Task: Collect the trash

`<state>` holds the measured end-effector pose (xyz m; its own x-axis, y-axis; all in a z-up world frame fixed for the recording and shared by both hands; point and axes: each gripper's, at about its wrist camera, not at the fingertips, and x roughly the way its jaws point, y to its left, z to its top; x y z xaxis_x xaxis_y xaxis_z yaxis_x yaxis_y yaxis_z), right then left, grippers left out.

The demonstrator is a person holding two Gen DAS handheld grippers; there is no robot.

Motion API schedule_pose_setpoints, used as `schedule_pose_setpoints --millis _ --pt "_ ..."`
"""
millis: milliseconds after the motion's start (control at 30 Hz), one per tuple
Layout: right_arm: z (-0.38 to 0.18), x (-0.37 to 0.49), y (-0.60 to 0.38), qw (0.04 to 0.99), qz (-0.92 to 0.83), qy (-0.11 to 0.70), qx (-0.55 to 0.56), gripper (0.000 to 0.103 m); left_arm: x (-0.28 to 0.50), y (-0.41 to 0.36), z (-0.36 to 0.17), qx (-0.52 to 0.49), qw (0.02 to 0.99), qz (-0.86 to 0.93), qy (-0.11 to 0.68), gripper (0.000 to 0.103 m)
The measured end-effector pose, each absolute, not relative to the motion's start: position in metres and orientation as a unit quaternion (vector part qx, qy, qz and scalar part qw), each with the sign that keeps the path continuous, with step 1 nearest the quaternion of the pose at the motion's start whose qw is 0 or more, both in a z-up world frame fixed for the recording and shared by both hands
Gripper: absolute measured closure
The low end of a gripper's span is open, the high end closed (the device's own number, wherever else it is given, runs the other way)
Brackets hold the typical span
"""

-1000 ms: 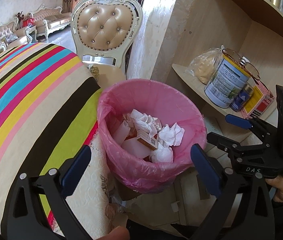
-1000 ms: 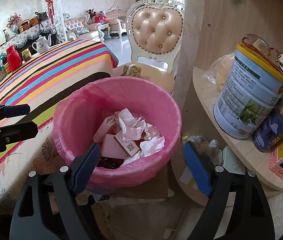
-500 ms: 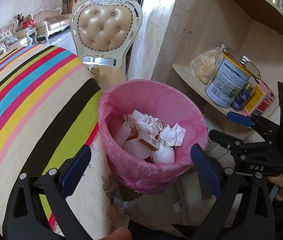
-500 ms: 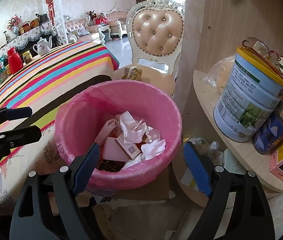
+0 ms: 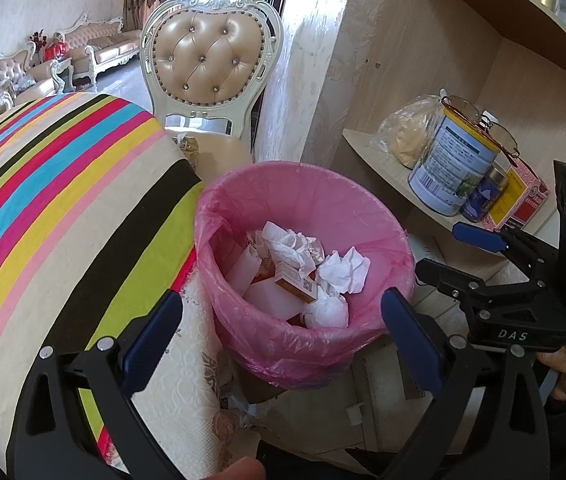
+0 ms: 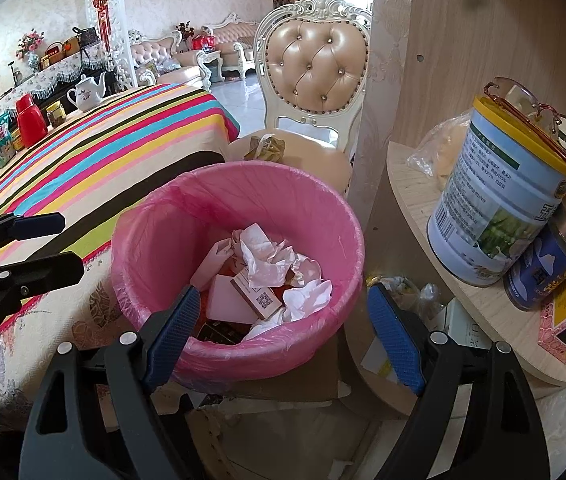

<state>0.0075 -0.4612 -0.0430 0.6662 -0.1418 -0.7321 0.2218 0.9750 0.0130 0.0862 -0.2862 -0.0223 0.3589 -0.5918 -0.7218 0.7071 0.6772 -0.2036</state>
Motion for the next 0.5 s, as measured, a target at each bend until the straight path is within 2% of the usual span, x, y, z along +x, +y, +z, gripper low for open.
schedule_pose_setpoints --millis 500 --pt "-0.0421 0.0069 -0.4606 0.911 -0.099 0.396 0.049 0.023 0.086 -0.2863 -0.0227 0.071 0.821 -0.395 0.406 0.007"
